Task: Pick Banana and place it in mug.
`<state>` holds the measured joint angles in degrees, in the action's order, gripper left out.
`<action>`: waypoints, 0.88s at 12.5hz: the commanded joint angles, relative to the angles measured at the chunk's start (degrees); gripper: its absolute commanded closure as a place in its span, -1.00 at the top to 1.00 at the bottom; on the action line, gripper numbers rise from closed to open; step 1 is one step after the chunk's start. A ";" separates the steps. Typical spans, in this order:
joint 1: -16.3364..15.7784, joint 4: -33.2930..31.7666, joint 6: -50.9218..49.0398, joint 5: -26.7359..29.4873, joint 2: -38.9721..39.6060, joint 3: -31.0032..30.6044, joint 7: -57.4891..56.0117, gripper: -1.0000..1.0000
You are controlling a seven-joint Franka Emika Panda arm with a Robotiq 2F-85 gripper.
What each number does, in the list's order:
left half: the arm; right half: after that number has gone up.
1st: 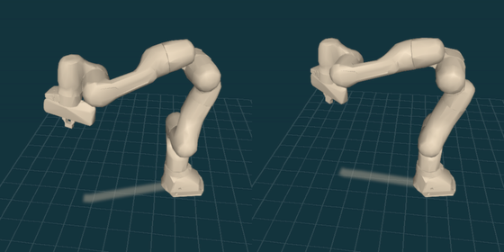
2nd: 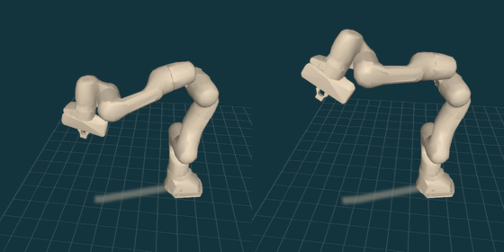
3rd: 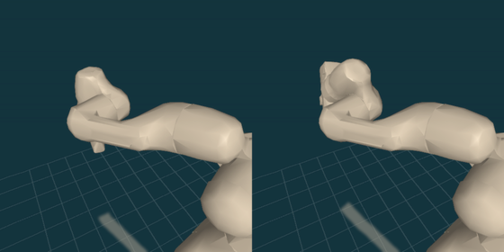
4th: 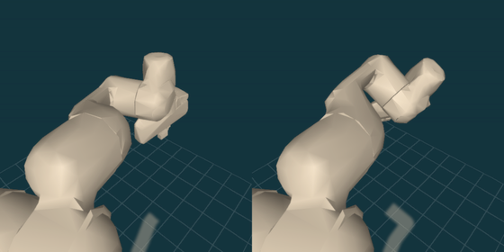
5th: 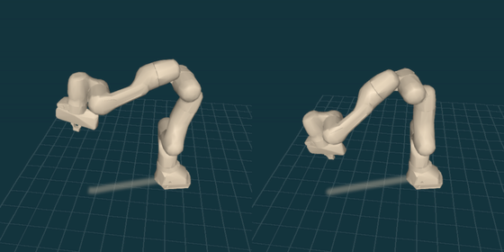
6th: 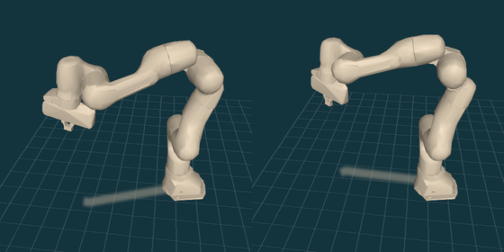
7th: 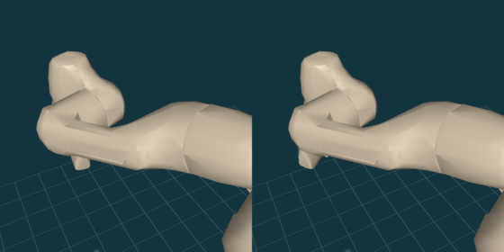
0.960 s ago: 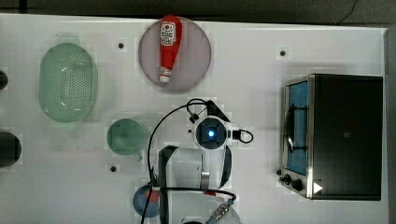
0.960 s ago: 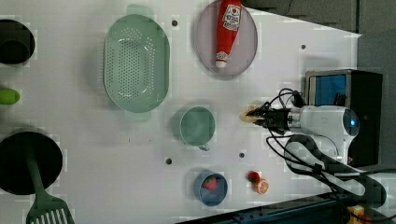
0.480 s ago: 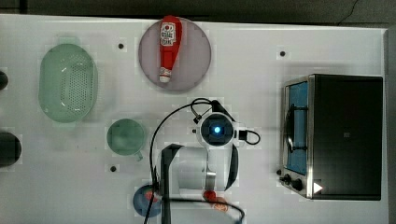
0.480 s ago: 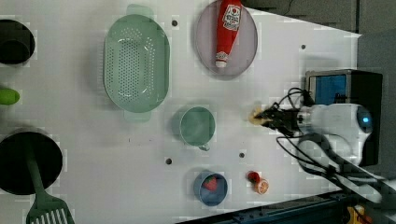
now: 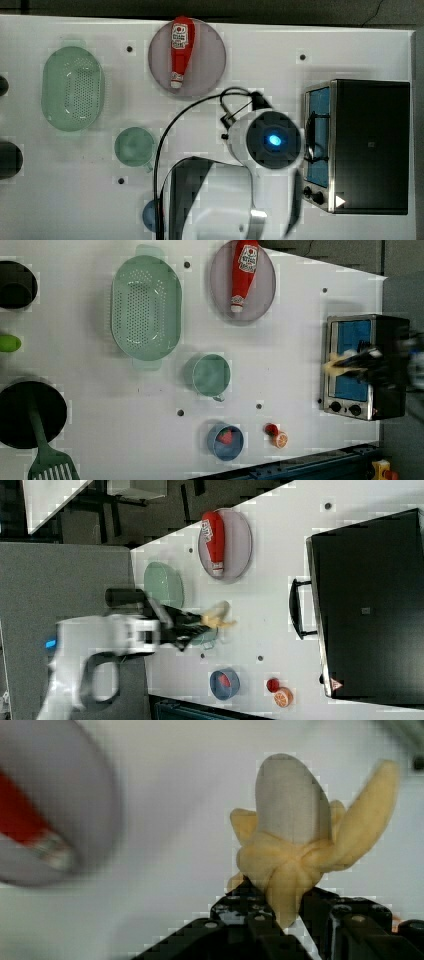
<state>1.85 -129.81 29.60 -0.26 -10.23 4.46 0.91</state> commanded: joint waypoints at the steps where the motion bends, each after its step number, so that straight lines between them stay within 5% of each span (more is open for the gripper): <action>1: -1.10 0.64 -4.71 1.05 -2.61 -3.35 4.33 -0.46; 11: -3.42 0.94 -1.75 7.01 -0.40 -25.04 26.76 -0.46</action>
<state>-1.49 -131.38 26.63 6.95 -10.94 -20.38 20.60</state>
